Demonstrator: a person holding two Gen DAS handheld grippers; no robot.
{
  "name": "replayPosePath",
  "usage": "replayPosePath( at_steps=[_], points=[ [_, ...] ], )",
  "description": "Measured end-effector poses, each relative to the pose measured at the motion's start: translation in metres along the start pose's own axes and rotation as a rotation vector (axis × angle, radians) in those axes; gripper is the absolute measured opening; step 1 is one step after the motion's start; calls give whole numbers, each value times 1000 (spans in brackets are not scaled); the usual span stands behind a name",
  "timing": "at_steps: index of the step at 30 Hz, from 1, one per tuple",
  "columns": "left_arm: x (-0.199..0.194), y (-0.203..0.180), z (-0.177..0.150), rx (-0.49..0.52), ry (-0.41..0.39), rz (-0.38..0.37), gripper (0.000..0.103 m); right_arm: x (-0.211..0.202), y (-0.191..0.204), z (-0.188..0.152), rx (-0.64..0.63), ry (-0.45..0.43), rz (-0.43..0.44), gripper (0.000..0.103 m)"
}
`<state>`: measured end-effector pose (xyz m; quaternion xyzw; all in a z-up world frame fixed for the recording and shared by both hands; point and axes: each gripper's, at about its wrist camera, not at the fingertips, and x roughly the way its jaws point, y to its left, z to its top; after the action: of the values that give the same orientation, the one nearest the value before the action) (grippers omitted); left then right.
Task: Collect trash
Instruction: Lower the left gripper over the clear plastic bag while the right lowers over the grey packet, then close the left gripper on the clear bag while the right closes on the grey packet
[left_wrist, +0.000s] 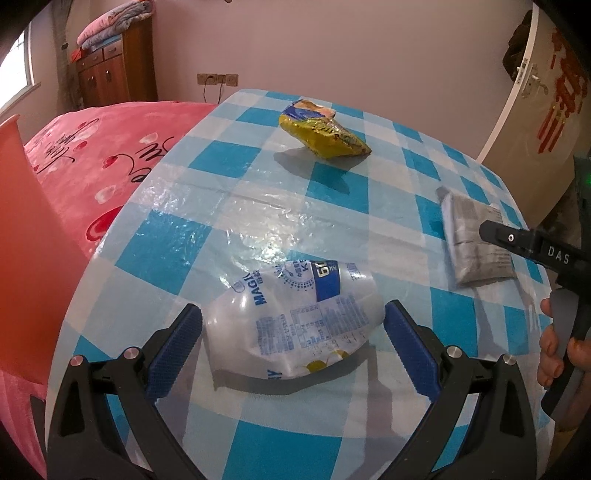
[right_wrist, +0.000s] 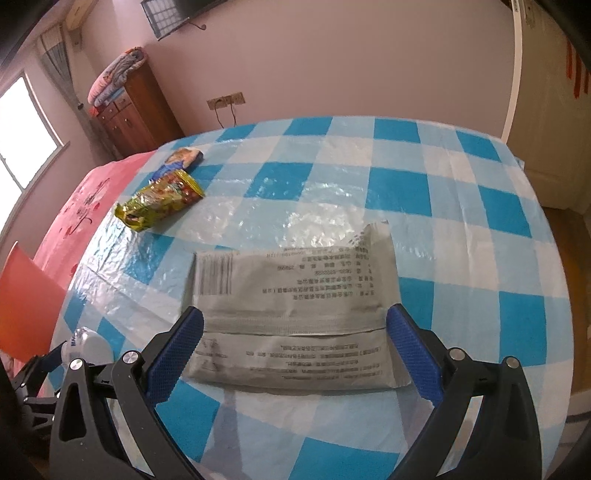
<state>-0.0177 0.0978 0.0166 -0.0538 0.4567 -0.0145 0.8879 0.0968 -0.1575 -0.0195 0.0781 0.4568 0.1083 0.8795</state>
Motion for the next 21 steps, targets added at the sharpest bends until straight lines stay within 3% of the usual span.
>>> replayPosePath(
  at_steps=[8, 15, 18, 21],
  points=[
    [4, 0, 1, -2, 2, 3, 99, -1, 9, -12, -32, 41, 62, 98],
    [2, 1, 2, -14, 0, -1, 99, -22, 47, -32, -111, 78, 226, 98],
    [0, 1, 3, -20, -7, -4, 99, -37, 50, -30, -130, 22, 198, 98],
    [1, 0, 5, -20, -3, 7, 99, -41, 44, -19, -161, -36, 92, 98]
  ],
)
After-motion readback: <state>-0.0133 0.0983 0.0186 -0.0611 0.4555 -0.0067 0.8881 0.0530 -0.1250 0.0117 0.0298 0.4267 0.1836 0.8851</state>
